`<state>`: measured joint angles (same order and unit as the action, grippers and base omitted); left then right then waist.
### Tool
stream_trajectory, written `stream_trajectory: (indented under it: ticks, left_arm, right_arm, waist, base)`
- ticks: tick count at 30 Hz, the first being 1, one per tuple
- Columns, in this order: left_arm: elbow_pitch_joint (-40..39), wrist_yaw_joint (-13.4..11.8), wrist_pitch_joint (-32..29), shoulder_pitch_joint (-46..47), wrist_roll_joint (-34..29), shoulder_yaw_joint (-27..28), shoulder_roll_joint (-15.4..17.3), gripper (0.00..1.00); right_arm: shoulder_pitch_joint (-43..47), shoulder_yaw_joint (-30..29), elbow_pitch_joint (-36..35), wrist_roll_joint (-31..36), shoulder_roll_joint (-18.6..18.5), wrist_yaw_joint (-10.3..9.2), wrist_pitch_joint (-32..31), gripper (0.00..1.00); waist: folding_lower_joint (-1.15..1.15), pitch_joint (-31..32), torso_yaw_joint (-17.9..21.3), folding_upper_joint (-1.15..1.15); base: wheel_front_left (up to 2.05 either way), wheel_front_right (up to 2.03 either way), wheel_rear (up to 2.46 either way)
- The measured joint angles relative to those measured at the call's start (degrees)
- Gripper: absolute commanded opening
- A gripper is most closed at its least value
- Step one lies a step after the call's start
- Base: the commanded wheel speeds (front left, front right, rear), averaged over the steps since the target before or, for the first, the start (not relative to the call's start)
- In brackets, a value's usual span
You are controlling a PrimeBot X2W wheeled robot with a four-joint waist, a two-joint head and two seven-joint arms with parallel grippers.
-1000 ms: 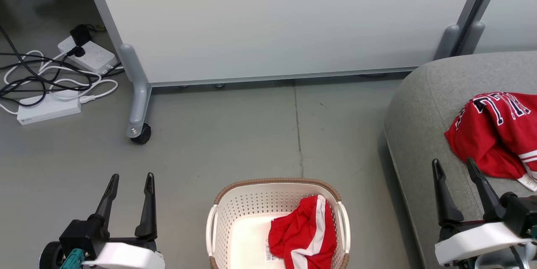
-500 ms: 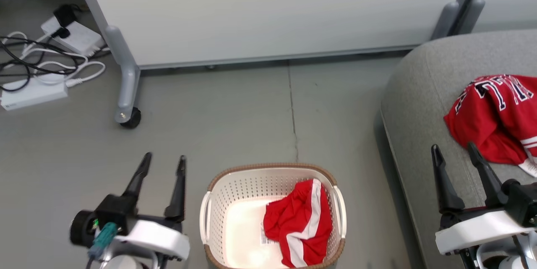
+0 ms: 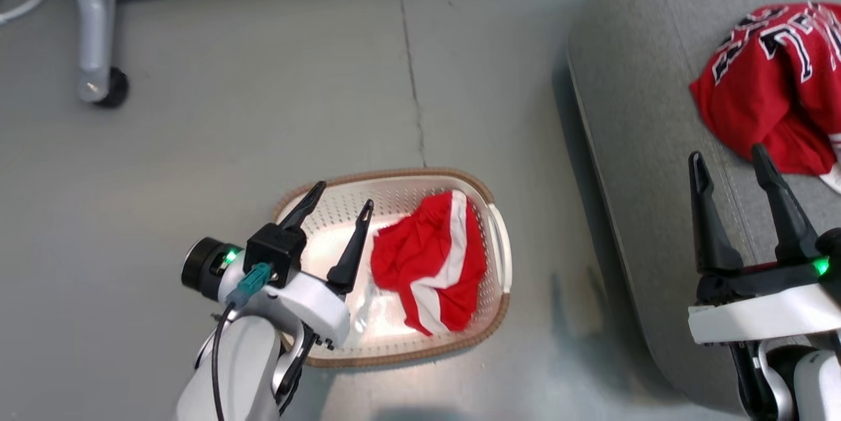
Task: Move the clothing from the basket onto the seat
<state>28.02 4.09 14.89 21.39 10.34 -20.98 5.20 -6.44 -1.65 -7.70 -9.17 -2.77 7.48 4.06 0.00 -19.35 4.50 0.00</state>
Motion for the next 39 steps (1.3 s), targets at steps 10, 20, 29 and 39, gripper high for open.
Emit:
stream_trajectory:
  ticks: [10,20,29,39]
  left_arm:
    - [18.56,2.42,-0.83,13.95,-3.27,-6.81,-1.23,1.0]
    - [33.12,3.0,-5.27,23.74,-3.54,-9.95,-0.23,1.0]
    - [41.13,3.15,-8.15,30.44,-3.18,-10.59,3.31,1.0]
    - [44.36,2.88,-10.84,33.26,-2.27,-11.47,4.7,1.0]
  right_arm:
    - [-4.78,1.88,-1.2,-3.63,-0.07,0.0,4.63,1.0]
    - [-8.89,6.6,-0.21,-6.9,-0.1,0.0,9.15,1.0]
    - [-10.27,10.4,0.59,-10.55,-0.09,0.01,10.85,1.0]
    - [-7.54,9.98,-3.1,-11.39,-0.08,0.01,11.1,1.0]
  waist:
    - [0.0,-13.31,5.7,0.0]
    - [0.01,-25.84,11.6,0.0]
    - [0.01,-35.65,18.01,0.0]
    - [0.01,-39.19,19.29,0.0]
  base:
    - [0.0,0.0,0.0]
    - [0.0,0.0,0.0]
    - [0.0,0.0,0.0]
    - [0.02,0.02,0.02]
